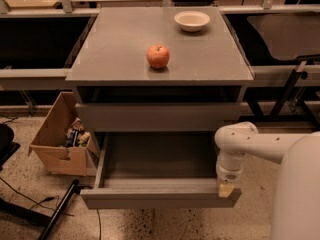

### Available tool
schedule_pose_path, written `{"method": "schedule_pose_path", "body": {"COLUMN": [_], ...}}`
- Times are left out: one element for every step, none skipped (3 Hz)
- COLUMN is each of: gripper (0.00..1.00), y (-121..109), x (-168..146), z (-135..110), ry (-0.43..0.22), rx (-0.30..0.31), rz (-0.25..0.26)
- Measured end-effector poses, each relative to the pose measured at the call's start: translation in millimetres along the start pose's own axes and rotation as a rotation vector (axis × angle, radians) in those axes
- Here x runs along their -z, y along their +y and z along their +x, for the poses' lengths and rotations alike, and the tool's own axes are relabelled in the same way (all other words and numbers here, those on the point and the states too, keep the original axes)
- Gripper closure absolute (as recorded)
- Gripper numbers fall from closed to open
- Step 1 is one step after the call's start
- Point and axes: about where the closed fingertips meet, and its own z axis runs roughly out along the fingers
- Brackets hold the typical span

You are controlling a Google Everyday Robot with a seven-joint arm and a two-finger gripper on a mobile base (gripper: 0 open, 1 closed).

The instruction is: Open middle drawer

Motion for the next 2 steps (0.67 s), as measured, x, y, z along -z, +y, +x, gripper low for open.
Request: {"method": "schedule_pose_path", "body": {"gripper": [0.27, 0.03], "y": [0.0, 0.0], "x": [0.0, 0.0], "z": [0.0, 0.0], "ry": [0.000, 0.000], "rx": [0.000, 0.000], "rz": [0.000, 0.000]}}
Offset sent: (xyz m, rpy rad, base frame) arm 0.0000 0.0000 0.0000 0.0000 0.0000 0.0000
